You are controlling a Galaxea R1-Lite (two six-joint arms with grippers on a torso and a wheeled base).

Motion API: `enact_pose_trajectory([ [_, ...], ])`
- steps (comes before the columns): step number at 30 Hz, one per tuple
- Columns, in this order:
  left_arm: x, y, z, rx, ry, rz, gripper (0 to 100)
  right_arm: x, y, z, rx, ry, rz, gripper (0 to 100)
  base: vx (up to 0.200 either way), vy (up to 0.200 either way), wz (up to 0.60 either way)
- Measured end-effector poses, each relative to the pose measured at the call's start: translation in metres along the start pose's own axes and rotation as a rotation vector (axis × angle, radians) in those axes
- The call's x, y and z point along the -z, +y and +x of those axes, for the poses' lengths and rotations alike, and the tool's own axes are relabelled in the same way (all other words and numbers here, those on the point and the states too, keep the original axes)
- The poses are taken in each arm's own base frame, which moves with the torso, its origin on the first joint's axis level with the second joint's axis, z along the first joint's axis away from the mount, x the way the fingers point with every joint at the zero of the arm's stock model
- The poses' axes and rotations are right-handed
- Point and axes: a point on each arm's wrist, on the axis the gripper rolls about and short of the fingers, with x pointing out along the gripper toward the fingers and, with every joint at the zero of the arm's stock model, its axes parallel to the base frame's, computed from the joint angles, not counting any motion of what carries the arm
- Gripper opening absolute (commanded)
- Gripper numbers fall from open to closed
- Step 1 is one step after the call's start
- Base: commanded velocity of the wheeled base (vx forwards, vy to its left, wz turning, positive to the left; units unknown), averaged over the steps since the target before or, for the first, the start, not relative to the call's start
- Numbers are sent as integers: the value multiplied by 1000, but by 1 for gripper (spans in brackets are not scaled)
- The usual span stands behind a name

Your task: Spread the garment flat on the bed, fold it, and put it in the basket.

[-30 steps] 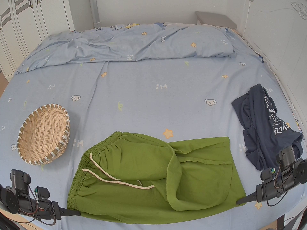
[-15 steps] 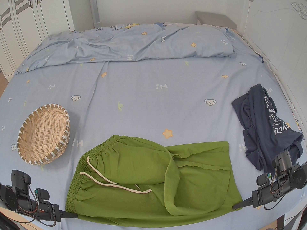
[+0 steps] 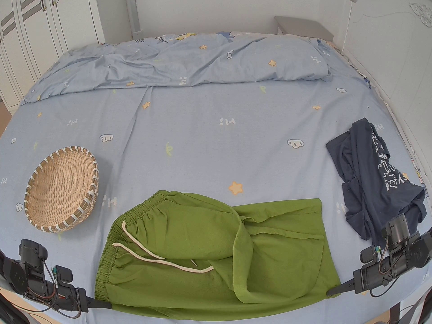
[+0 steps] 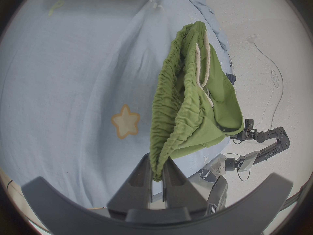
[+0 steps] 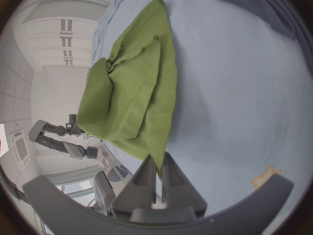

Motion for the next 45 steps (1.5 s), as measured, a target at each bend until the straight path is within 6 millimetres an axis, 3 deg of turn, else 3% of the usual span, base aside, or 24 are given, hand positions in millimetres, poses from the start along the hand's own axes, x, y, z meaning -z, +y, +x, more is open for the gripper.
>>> enact_pose_trajectory([
  [2, 1, 0, 1, 1, 11, 0, 0, 2, 0, 0, 2, 5, 4, 0, 0, 0, 0],
  [3, 2, 0, 2, 2, 17, 0, 100, 2, -1, 0, 3, 6, 4, 100, 0, 0, 0],
  [17, 2, -3, 0, 5, 8, 7, 100, 7, 3, -3, -2, -9, -15, 100, 0, 0, 0],
  [27, -5, -26, -27, 4, -53, -32, 100, 6, 14, -23, 36, -137, -82, 100, 0, 0, 0],
  [33, -38, -58, -63, 11, -136, 26, 100, -2, 23, -36, 78, -224, -132, 100, 0, 0, 0],
  [38, -76, -93, -94, 35, -238, 141, 100, -21, 34, -49, 96, -316, -192, 100, 0, 0, 0],
  [45, -141, -124, -102, 91, -277, 202, 100, -59, 59, -72, 93, -448, -302, 100, 0, 0, 0],
])
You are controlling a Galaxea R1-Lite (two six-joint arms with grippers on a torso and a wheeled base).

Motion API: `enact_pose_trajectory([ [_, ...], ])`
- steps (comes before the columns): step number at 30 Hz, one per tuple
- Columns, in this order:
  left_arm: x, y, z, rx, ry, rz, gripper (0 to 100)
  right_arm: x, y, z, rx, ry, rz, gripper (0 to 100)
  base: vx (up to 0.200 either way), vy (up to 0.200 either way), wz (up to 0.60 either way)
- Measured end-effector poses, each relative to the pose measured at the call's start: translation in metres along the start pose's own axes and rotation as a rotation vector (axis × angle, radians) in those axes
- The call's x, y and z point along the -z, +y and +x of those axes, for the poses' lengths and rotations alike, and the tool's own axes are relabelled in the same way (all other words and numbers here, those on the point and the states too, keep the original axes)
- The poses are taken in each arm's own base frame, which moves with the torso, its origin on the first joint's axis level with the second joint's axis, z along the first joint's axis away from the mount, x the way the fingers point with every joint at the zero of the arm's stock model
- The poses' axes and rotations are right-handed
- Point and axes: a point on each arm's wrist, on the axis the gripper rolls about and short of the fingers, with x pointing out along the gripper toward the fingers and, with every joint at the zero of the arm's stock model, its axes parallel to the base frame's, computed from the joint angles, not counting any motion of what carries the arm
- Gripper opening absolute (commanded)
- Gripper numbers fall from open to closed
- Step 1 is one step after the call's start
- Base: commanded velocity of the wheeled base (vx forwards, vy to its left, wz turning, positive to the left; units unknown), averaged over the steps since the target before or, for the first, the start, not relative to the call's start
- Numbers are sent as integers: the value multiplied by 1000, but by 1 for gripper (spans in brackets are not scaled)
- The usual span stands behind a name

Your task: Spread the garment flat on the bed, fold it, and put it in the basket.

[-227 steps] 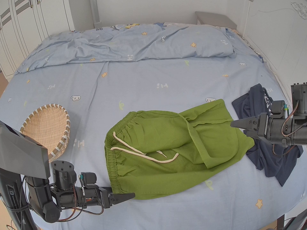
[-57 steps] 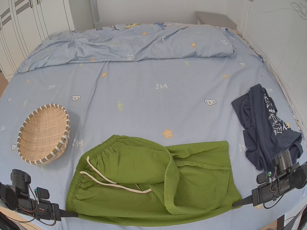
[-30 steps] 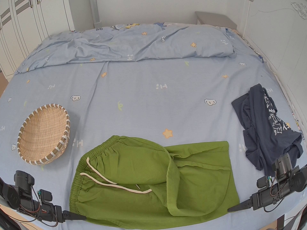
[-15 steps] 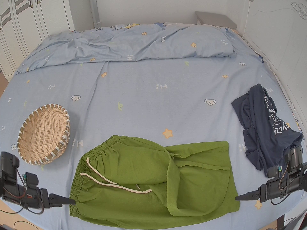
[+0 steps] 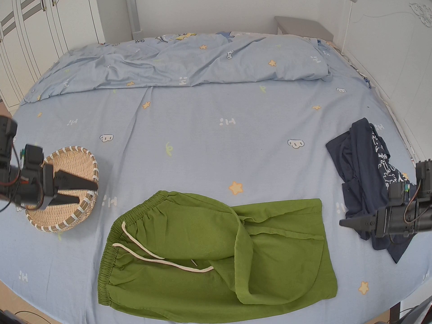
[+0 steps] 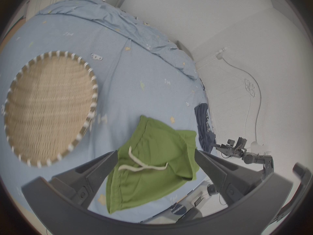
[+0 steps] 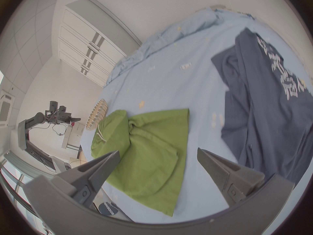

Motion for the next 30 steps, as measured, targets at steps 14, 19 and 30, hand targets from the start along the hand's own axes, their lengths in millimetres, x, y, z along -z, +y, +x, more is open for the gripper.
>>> enact_pose_trajectory([
  [14, -81, 22, 138, 41, 169, -41, 100, -40, 19, 2, -44, -63, -90, 100, 0, 0, 0],
  [19, -76, 31, 174, -6, 223, -50, 100, -41, 23, 4, -58, -57, -100, 100, 0, 0, 0],
  [30, -62, 41, 208, -16, 306, -70, 100, -39, 25, 9, -74, -37, -104, 100, 0, 0, 0],
])
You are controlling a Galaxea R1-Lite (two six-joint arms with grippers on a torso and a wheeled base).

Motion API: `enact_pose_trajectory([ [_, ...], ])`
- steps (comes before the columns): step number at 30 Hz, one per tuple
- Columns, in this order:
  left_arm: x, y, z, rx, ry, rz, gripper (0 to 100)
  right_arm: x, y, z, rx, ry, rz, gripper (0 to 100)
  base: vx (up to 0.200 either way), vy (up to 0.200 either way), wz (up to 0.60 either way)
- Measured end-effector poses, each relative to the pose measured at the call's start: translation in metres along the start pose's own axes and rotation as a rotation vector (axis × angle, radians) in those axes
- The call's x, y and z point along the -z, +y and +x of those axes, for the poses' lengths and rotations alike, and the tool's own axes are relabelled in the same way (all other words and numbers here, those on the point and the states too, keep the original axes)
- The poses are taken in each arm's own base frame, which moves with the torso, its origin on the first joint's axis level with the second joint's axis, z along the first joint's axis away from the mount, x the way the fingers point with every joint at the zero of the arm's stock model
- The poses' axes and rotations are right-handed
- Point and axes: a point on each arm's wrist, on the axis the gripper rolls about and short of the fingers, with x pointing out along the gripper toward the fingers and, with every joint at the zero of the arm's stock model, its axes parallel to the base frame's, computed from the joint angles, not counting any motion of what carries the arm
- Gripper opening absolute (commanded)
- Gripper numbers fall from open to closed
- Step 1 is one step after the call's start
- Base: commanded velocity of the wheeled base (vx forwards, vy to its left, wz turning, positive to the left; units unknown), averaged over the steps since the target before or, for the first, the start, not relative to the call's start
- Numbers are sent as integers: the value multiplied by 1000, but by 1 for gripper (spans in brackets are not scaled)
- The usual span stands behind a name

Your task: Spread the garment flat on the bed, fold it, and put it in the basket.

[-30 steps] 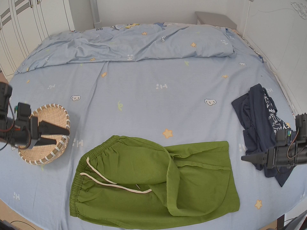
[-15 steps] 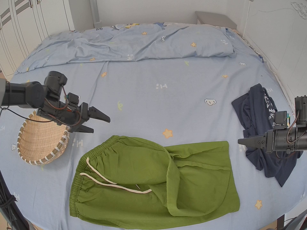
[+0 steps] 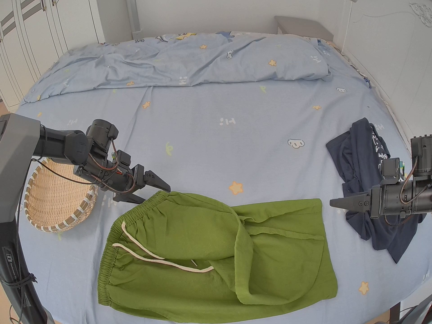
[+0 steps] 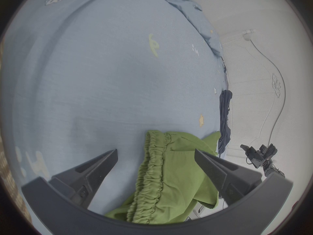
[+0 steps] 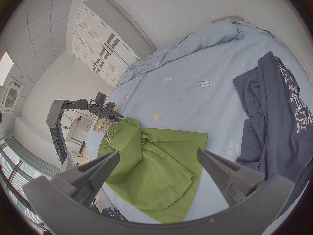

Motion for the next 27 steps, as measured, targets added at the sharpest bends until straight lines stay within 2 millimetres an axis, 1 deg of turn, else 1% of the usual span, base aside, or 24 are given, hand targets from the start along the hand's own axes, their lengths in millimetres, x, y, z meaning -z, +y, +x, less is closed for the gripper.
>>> enact_pose_trajectory([
  [4, 2, -2, 8, 4, 24, 2, 100, 0, -1, 1, 0, 5, 3, 100, 0, 0, 0],
  [5, 3, -2, 9, 4, 27, 0, 0, 1, -1, 2, -1, 7, 3, 100, 0, 0, 0],
  [12, 5, -1, 17, 4, 48, -4, 0, 1, -3, 6, 0, 17, 10, 100, 0, 0, 0],
  [19, 4, 0, 18, 3, 48, -6, 0, 2, -4, 7, 0, 26, 16, 100, 0, 0, 0],
  [23, 2, 0, 11, 3, 32, -8, 0, 3, -4, 8, 0, 27, 16, 100, 0, 0, 0],
  [27, -1, -3, -5, 6, -10, -15, 0, 3, -4, 8, -3, 30, 15, 100, 0, 0, 0],
])
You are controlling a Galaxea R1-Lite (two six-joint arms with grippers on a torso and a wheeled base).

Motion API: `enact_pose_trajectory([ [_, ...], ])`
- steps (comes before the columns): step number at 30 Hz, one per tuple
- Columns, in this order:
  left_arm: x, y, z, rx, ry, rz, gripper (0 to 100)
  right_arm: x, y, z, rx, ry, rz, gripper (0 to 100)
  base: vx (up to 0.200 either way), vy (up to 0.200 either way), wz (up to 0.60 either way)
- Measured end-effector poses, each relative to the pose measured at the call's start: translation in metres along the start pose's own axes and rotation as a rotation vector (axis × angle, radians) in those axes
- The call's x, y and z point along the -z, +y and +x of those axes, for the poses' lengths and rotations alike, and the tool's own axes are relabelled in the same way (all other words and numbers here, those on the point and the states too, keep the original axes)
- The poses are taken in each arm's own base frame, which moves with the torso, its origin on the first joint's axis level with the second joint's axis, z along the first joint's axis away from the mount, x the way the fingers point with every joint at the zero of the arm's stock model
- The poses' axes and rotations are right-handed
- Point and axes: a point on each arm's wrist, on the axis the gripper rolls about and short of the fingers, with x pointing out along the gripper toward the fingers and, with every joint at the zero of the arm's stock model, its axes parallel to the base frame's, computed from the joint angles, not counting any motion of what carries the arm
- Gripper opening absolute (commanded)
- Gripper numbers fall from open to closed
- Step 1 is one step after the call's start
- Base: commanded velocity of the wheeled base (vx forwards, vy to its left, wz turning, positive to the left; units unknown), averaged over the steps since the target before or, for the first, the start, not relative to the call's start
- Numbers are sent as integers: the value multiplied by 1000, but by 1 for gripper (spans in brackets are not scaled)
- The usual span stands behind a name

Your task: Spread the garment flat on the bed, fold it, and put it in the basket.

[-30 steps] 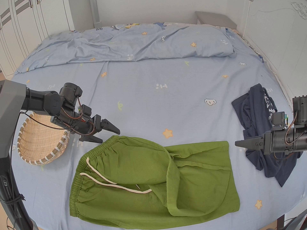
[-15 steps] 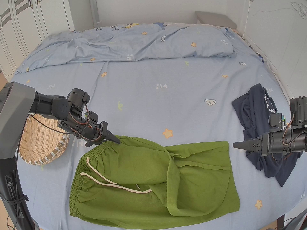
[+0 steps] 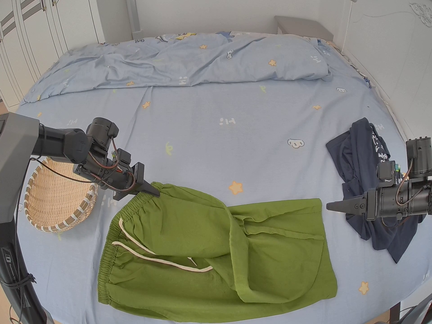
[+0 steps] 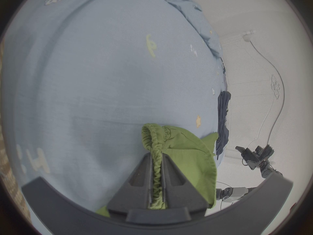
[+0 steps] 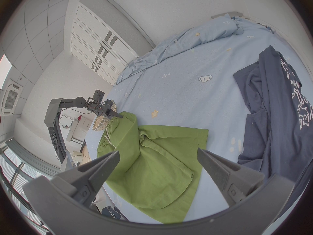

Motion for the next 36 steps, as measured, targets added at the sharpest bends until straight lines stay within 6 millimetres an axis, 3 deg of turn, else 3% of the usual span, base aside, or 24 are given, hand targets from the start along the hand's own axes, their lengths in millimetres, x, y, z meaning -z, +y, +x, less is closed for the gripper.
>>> enact_pose_trajectory([
  [14, -17, 8, -60, -8, -170, -27, 0, 7, 9, 6, -3, 33, -19, 100, 0, 0, 0],
  [27, -16, 19, -76, -27, -203, -50, 0, 17, 12, 17, -4, 86, -29, 100, 0, 0, 0],
  [36, -18, 15, -77, -19, -214, -60, 0, 32, 33, 28, -90, 135, -96, 100, 0, 0, 0],
])
